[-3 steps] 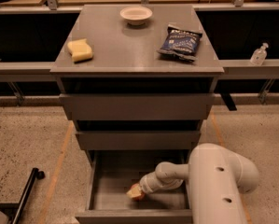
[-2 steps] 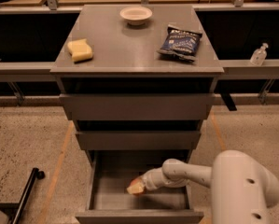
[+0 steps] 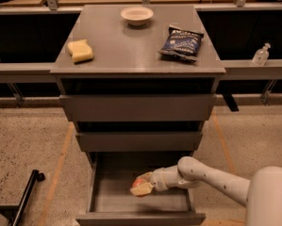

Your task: Pick apple from bottom drawer and place on counter

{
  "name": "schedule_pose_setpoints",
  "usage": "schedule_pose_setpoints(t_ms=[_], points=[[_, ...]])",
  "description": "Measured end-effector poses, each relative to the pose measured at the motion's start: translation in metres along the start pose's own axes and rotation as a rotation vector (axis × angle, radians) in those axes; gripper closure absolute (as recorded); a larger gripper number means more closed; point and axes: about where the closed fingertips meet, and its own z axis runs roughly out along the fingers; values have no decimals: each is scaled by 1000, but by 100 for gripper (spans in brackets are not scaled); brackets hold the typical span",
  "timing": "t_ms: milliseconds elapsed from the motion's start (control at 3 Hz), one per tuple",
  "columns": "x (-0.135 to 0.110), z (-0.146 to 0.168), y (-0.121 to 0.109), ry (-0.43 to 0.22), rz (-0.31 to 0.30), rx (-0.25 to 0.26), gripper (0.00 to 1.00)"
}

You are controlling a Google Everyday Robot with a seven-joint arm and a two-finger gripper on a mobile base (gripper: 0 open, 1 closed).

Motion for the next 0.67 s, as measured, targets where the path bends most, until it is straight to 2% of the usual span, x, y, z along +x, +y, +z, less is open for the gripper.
schedule_pose_setpoints(t_ms=[333,667], points=[[-12,-38,26,-64,-36,-73,100],[-36,-85,45,-106,-89,-136,100]])
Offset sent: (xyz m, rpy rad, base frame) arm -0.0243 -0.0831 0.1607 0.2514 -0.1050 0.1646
